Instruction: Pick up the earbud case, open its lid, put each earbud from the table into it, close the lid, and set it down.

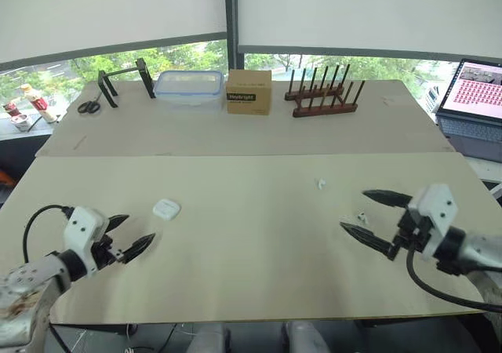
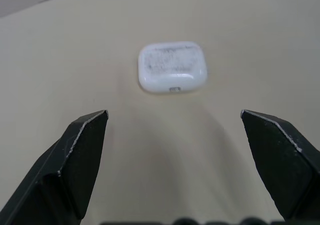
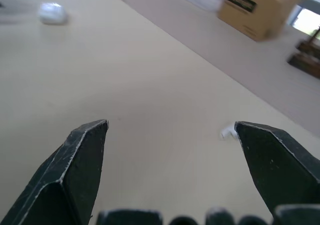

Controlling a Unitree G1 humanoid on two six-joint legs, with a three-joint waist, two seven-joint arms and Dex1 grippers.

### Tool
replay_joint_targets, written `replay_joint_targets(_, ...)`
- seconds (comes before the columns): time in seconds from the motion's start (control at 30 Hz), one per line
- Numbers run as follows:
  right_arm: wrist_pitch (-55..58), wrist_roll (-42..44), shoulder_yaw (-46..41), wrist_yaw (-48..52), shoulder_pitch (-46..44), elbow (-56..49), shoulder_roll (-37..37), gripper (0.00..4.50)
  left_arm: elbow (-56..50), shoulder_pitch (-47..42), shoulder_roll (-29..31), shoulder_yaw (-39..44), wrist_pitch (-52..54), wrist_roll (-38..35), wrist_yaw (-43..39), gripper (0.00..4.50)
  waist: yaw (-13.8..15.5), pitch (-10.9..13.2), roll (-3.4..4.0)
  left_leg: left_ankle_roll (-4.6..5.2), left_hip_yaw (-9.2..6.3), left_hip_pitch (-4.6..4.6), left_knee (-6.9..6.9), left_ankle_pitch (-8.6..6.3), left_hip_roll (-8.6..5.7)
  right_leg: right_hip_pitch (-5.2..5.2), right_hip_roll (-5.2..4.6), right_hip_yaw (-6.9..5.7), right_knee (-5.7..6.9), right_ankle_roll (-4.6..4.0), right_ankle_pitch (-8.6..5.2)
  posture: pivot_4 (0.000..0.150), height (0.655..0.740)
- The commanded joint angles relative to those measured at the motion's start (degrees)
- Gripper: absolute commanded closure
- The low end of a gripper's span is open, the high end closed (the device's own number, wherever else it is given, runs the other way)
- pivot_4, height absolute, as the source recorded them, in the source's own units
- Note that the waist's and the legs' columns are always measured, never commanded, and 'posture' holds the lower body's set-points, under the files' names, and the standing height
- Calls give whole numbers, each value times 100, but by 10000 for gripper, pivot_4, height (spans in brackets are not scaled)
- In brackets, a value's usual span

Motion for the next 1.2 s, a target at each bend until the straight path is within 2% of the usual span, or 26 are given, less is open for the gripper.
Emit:
replay_joint_targets(0.03, 322, 270, 265, 273, -474, -168, -231, 134, 63, -317, -36, -272, 62, 88, 67, 0, 13, 0, -3, 0, -4, 0, 0, 0, 0, 2, 0, -5, -1, 0, 0, 1500, 7400)
replay_joint_targets(0.17, 651, 608, 588, 786, -1101, -180, -510, 134, 335, -765, -113, -582, 265, 168, 161, 0, 4, 3, -4, 1, -4, -6, -4, -1, -1, -5, -1, -5, -6, 0, 0, 1500, 7400)
replay_joint_targets(0.37, 668, 723, 853, 1078, -1649, -70, -438, 134, 618, -1056, -154, -831, 453, 304, 254, 0, -9, 4, -7, 0, -5, -5, -3, 0, 1, -6, 1, -5, -2, 0, 0, 1500, 7400)
replay_joint_targets(0.9, 891, 738, 1321, 1137, -2370, -127, -108, 134, 1328, -1576, -230, -1141, 809, 519, 320, 0, 20, 2, -4, -1, -7, -2, 1, 1, -2, -7, -7, -5, 10, 0, 1, 1500, 7400)
replay_joint_targets(1.07, 990, 732, 1404, 1114, -2552, -150, -52, 134, 1408, -1556, -89, -1288, 798, 634, 115, 0, 30, 2, -2, -2, -9, 0, 0, 1, -2, -6, -6, -6, 11, 0, 1, 1500, 7400)
replay_joint_targets(1.13, 1034, 740, 1420, 1097, -2617, -159, -30, 0, 1467, -1510, -11, -1357, 696, 717, -18, 5290, 19, 1, -1, -2, -9, 0, 0, 1, -2, -6, -6, -5, 11, 0, 1, 1500, 7400)
replay_joint_targets(1.2, 1072, 738, 1431, 1086, -2669, -164, -6, 0, 1514, -1479, 60, -1434, 660, 758, -137, 12645, 3, 1, -1, -2, -8, 0, -1, 1, -2, -6, -6, -4, 10, 0, 1, 1500, 7400)
